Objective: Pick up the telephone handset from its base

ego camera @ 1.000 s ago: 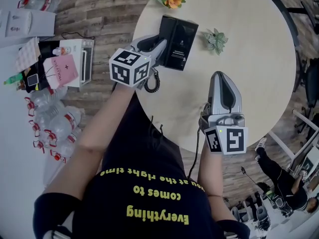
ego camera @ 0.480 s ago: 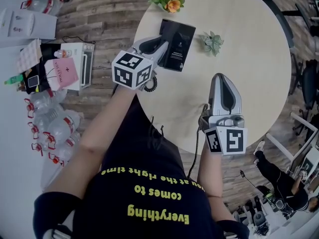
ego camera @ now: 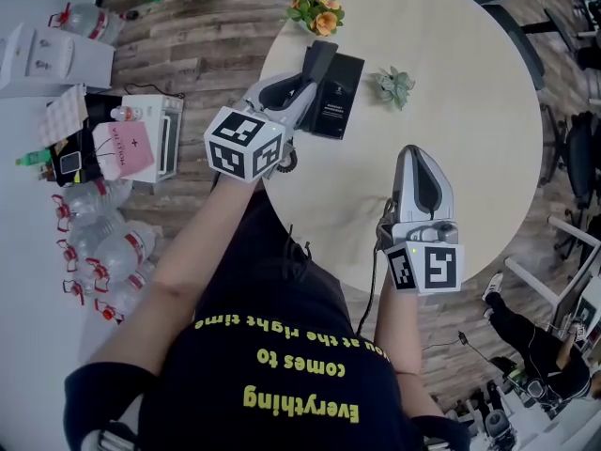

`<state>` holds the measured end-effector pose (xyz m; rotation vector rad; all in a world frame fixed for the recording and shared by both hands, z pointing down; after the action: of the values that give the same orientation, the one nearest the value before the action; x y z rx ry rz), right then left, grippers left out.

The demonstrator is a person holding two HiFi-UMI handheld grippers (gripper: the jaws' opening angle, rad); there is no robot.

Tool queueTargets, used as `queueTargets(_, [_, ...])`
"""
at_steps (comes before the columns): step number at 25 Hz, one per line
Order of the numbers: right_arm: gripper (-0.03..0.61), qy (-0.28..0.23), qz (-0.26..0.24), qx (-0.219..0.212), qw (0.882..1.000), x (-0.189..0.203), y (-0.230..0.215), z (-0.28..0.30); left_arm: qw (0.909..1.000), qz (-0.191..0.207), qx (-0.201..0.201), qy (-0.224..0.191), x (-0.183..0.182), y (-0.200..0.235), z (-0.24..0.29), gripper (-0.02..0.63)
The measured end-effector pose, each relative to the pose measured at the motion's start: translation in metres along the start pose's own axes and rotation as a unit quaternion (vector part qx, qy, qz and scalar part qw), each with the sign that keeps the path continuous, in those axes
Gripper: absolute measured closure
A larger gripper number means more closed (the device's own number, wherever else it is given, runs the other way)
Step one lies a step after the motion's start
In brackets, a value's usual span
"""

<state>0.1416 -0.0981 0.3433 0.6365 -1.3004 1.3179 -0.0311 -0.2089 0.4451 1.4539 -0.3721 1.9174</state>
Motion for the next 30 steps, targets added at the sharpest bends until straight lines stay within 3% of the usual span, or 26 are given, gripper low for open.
queueTargets(14, [0.566,-0.051,-0.032,-0.001,0.998,-0.031,0.016,-0.03,0.9954,0.037,0.014,-0.087,-0.071,-0.031,-0.056,0.534])
queueTargets(27, [0.568,-0.088,-0.054,0.003,0.995,-0.051,0.03,-0.053,0.9809,0.091,0.016,-0.171,-0.127,-0.059,-0.123,0.534])
queueTargets(30, [0.568,-0.099,-0.06,0.001,0.993,-0.06,0.036,-0.058,0.9771,0.089,0.019,-0.192,-0.136,-0.064,-0.137,0.534])
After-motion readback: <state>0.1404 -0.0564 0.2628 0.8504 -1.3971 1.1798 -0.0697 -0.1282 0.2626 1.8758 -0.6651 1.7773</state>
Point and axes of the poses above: the fingertips, and each gripper's own axes: z forward along the fingers, y to its left, x out of its underside, the point moved 4 cm from there along -z, backward along the fingers, and after that the axes turned 12 degrees about z, right-handed, at the moved point
